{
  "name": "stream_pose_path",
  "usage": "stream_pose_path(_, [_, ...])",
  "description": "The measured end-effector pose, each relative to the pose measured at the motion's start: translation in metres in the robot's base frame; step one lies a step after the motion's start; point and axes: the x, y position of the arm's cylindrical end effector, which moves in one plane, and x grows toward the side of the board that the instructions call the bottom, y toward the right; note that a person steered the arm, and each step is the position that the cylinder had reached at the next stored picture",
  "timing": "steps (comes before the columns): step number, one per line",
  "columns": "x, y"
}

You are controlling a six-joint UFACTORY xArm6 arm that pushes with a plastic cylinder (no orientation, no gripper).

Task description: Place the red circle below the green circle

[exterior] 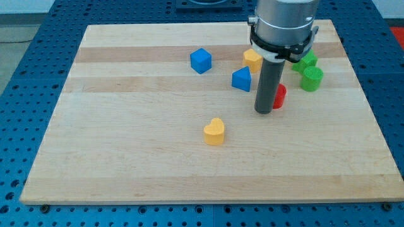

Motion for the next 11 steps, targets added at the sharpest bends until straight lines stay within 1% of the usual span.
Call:
stream_pose_path(1, [-0.006, -0.045])
stream_pose_path(2, [-0.041, -0.027])
stream_pose_path(3, [-0.031, -0.003])
stream_pose_path(5, [0.004, 0.007])
stream_pose_path(6, [0.011, 0.001])
stream_pose_path(7, [-0.006, -0.001])
stream_pose_path(8, [-0.013, 0.013])
stream_pose_path(9, [-0.009, 0.034])
stream_pose_path(11, [-0.009, 0.056])
